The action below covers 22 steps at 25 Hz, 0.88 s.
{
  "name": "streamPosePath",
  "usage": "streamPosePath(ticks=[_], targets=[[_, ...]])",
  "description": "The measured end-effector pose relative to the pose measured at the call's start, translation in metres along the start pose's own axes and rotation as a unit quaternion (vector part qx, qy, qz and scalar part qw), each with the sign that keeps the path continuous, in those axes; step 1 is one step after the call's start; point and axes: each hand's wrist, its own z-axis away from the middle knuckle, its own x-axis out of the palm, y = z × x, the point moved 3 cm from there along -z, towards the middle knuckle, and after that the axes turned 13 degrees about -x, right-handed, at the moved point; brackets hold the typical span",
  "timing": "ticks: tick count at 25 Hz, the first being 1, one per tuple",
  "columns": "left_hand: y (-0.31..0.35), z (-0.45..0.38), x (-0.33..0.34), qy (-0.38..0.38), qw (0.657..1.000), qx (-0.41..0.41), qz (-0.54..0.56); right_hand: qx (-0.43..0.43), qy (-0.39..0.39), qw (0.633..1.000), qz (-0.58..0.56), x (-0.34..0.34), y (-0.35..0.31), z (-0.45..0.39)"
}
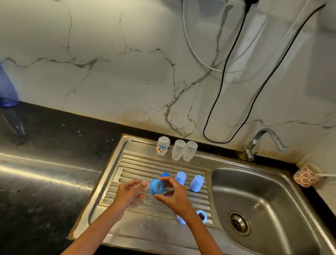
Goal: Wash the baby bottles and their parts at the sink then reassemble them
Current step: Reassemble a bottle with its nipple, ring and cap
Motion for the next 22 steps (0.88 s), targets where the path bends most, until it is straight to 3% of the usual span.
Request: streamPosePath(ticks=[8,22], targets=[[0.025,0.004,-0.007,-0.087,0.995,0.026,-0.051,0.014,0.048,0.998,-0.034,0.007,-0.018,-0.015],[0.041,-0.004,-0.01,-0.084,0.996,-0.039,0.006,-0.022,0.067,0.996,-0.054,0.018,-0.03,-0.039]])
